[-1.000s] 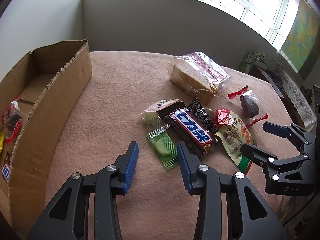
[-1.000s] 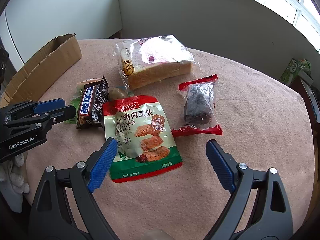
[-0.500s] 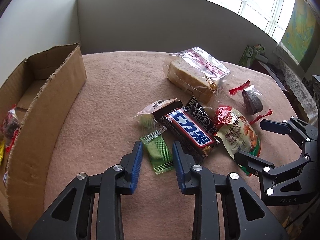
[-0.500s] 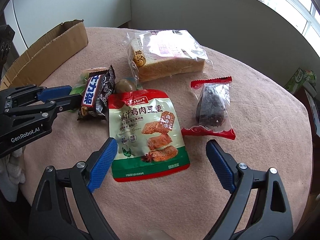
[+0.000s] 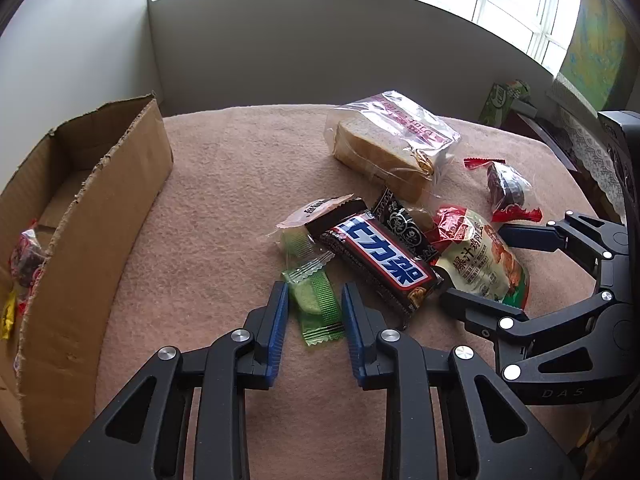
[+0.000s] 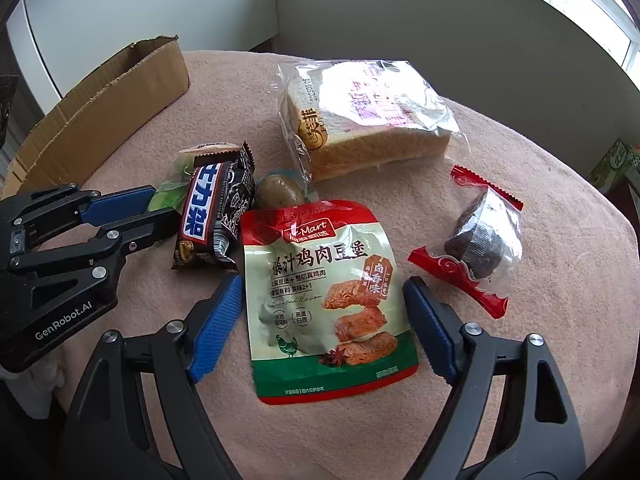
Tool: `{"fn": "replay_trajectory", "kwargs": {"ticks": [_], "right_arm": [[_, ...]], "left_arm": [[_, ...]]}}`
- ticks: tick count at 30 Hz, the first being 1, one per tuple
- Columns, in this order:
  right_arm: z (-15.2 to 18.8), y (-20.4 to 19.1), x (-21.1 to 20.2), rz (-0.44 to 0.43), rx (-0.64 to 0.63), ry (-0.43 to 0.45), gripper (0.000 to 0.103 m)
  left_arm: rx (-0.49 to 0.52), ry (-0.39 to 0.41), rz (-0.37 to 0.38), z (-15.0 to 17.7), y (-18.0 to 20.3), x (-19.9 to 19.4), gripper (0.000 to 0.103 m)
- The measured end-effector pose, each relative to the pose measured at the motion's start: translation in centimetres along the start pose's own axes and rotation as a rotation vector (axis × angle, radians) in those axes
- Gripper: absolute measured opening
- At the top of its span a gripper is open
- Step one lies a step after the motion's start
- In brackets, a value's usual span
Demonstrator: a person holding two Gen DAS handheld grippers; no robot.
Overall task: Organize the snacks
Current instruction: 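Return both tools to the pile and grasp the green candy with the left tool, then lift the green candy with the left tool while the right tool lifts the meat-snack pouch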
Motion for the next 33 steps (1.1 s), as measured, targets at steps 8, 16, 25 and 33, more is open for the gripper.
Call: {"fn": "replay_trajectory", "kwargs": {"ticks": [8,16,25,33], "right_arm": [[0.6,0.4,-0.5,-0.002,0.016,0.007,0.065],[1.6,0.8,-1.4,-0.012,0.048,0.013,0.063],[2.2,1.0,-3.2,-0.012,0.078,0.036,0.063],[2.1,1.7,-4.9,-0.009,0.107,0.058,0.063]], "left_arm": [[-0.016,0.0,0.026,0.2,-0.5,-0.4,0.02],[-0.005,0.008,0.038,0.4,-0.3,-1.0,0.02],[-0.013,0.032,0.049,0.5,-0.6,-2.2,0.02],[-0.019,0.068,0.078,0.3,-0.1,-3.5,0.02]]}}
Point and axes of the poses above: each gripper's, at about its wrist camera, not at the fingertips, and x roughly the way its jaws point, y to its right, z to its underside, the point moved 9 cm from there along x, roughly the way its jaws point, and after that the axes turned 10 degrees about z, right-handed, at the moved point
